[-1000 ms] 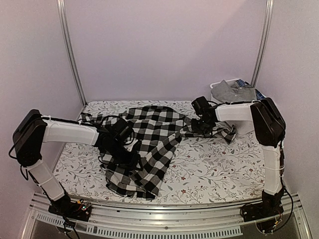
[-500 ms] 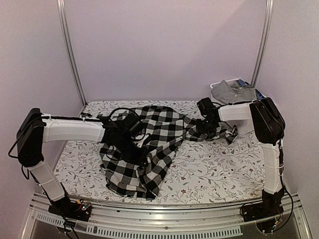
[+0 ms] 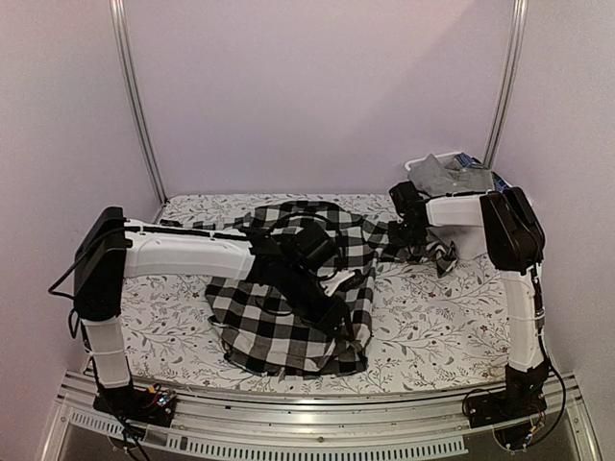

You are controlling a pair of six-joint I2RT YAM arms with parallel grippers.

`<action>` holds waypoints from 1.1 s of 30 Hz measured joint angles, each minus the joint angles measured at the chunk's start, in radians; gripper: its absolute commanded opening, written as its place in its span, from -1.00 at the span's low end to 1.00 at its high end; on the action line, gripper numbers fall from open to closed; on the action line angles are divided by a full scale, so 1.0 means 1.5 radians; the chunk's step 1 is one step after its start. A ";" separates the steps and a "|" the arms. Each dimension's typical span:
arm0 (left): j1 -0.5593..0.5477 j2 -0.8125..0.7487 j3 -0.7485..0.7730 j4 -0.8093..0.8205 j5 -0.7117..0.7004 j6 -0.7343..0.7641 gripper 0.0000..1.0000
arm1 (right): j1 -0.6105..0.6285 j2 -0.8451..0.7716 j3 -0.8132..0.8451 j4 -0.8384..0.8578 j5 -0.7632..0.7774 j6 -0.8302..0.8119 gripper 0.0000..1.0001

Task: Fold and stack the long sleeve shirts
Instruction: Smooth out the flattened shirt at the center of the board, then move the flattened shirt to the center of the board.

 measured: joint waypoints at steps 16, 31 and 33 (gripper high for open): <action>0.188 -0.106 -0.066 0.071 -0.107 -0.080 0.11 | 0.128 -0.137 -0.005 -0.071 -0.047 -0.016 -0.24; 0.341 0.063 -0.085 0.124 -0.180 -0.118 0.00 | 0.293 -0.192 -0.237 -0.045 -0.167 0.083 -0.21; 0.344 0.075 -0.082 0.135 -0.177 -0.121 0.00 | 0.292 -0.212 -0.264 -0.032 -0.170 0.094 -0.20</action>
